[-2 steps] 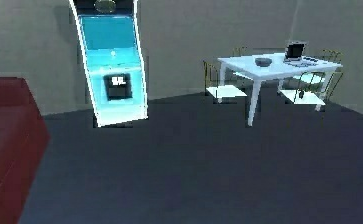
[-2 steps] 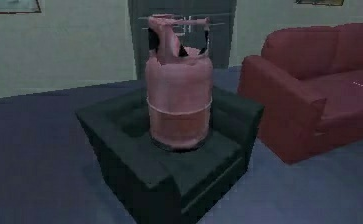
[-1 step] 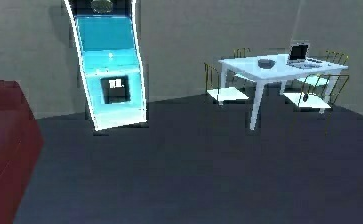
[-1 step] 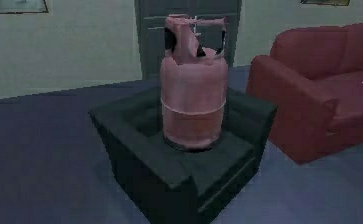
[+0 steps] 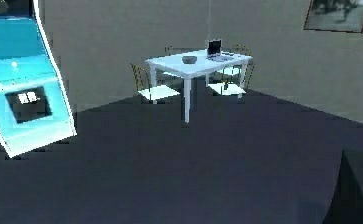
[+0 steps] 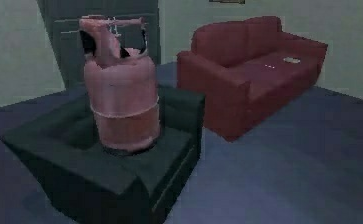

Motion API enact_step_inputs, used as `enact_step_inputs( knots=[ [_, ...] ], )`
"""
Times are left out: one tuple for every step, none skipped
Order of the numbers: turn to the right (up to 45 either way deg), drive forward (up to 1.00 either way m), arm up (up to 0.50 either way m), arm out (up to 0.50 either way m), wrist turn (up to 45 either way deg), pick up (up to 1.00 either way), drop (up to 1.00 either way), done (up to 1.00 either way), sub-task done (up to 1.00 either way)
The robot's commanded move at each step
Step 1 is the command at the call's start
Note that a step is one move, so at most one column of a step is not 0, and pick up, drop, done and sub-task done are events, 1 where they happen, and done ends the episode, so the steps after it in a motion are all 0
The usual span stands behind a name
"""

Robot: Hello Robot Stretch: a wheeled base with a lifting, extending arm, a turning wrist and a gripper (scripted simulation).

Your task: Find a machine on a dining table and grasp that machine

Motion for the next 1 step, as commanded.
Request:
enact_step_inputs(
  knots=[
    [0.0,0.75,0.00,0.00,0.0,0.00,0.00,0.00,0.00]
  ],
)
